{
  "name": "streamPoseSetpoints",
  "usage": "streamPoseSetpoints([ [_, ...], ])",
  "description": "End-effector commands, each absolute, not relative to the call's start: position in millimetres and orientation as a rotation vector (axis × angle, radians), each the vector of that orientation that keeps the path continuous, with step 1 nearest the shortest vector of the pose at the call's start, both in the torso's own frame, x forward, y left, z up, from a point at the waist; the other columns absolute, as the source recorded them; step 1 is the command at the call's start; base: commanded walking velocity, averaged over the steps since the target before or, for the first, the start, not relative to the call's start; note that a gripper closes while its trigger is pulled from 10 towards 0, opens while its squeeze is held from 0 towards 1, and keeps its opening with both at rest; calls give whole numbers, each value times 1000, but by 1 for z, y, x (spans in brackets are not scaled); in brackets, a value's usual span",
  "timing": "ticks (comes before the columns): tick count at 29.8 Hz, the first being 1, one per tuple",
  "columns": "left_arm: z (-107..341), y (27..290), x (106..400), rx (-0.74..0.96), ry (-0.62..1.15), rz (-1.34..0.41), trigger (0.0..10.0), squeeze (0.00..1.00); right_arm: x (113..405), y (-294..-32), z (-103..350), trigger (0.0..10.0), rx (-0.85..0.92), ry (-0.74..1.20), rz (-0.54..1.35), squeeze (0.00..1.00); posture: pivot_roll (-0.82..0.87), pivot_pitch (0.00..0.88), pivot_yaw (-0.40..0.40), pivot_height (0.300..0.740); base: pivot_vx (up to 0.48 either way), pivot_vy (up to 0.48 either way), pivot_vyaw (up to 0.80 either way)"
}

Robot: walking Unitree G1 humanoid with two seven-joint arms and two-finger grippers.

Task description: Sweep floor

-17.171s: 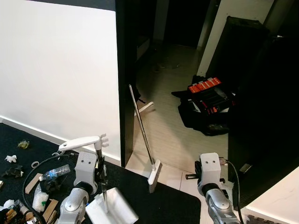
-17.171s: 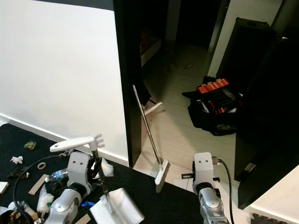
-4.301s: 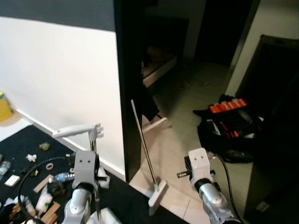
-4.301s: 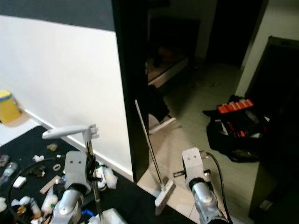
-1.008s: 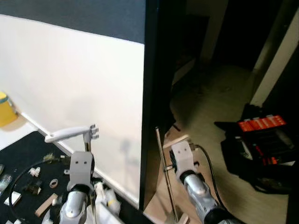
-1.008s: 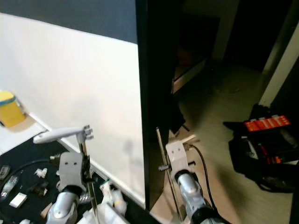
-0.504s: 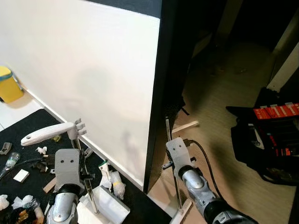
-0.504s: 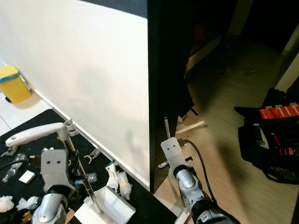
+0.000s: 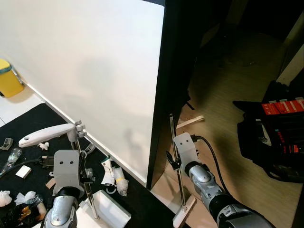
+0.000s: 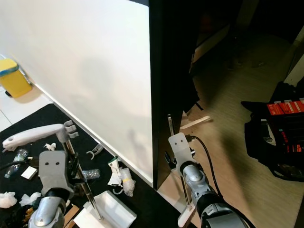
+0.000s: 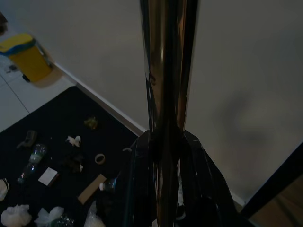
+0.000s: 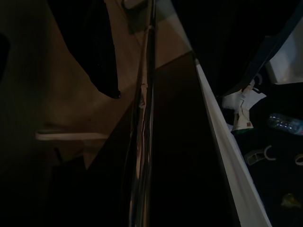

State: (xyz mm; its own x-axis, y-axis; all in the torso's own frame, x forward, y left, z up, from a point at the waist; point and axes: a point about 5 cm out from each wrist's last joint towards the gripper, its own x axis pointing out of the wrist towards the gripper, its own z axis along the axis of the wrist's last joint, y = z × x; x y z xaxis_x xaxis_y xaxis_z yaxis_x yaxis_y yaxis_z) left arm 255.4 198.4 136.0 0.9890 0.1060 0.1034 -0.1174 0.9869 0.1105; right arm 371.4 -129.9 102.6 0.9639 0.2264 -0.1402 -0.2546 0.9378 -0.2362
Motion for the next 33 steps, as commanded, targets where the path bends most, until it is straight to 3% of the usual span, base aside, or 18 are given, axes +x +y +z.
streamPoseSetpoints([
  [1, 145, 203, 251, 149, -131, 117, 10000, 0, 367, -131, 92, 10000, -231, 166, 245, 0, 235, 349, 28, 740, 0, 0, 0],
  [21, 155, 206, 242, 177, -132, 122, 10000, 0, 373, -114, 104, 10000, -129, 107, 252, 0, 333, 355, 46, 740, 0, 0, 0],
  [29, 158, 207, 239, 184, -132, 127, 10000, 0, 373, -109, 105, 10000, -163, 107, 257, 0, 351, 347, 46, 740, 0, 0, 0],
  [30, 158, 207, 239, 184, -132, 127, 10000, 0, 373, -109, 105, 3961, -167, 109, 257, 0, 351, 346, 46, 740, 0, 0, 0],
  [31, 159, 208, 239, 184, -132, 128, 10000, 0, 373, -108, 105, 0, -170, 111, 259, 0, 351, 345, 45, 740, 0, 0, 0],
  [33, 159, 207, 240, 183, -133, 129, 10000, 0, 373, -108, 105, 0, -171, 112, 259, 0, 348, 342, 43, 740, 0, 0, 0],
])
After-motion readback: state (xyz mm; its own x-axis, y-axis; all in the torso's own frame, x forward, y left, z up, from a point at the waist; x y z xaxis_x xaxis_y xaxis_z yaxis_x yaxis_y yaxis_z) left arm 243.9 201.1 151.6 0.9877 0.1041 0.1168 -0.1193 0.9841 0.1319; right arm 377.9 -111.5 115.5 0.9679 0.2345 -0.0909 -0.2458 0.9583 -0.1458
